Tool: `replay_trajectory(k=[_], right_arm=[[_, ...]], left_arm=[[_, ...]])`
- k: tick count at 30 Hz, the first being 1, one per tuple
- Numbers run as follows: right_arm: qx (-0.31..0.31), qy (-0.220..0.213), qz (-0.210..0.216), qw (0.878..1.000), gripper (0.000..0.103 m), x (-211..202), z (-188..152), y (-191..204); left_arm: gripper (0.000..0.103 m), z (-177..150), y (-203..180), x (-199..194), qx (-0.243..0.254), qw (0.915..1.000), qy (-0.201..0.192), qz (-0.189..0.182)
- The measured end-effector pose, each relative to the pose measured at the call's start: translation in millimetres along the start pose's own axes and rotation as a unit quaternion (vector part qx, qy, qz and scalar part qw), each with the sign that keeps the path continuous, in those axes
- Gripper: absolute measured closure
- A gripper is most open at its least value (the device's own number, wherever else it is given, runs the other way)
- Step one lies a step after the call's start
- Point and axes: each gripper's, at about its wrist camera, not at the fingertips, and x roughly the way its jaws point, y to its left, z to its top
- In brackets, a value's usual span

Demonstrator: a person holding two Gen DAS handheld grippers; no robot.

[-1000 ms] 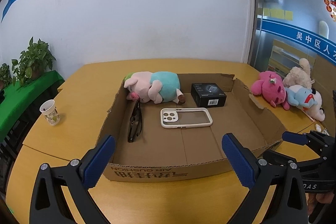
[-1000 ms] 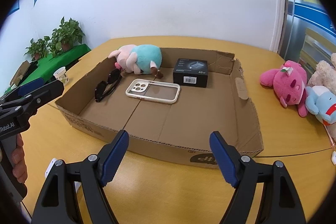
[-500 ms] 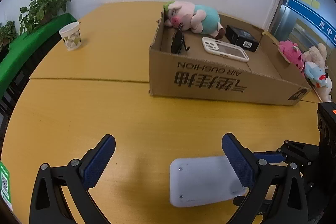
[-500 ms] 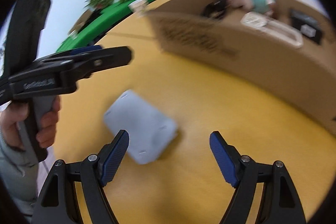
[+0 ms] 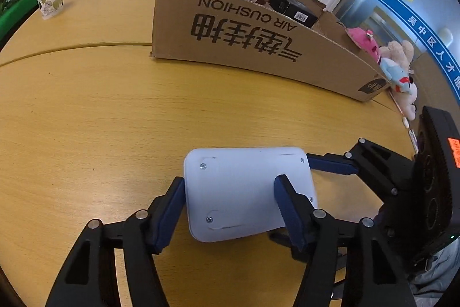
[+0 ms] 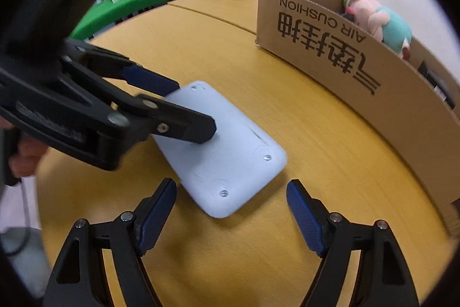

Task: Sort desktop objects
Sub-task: 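Close the right gripper on the white power bank on the table, then lift the power bank with the right gripper and carry it over the box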

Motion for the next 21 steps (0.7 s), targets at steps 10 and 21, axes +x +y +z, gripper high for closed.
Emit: replay_trajectory(k=[10, 21], right_arm=[[-0.001, -0.01, 0.003, 1.0, 0.035, -3, -6, -6], [0.042, -0.044, 0.011, 0.998, 0.038, -23, -13, -26]], left_arm=[[0.051, 4, -16, 0, -0.004, 0.9997, -0.018, 0.012], [0.062, 20, -35, -15, 0.006, 0.999, -0.043, 0.013]])
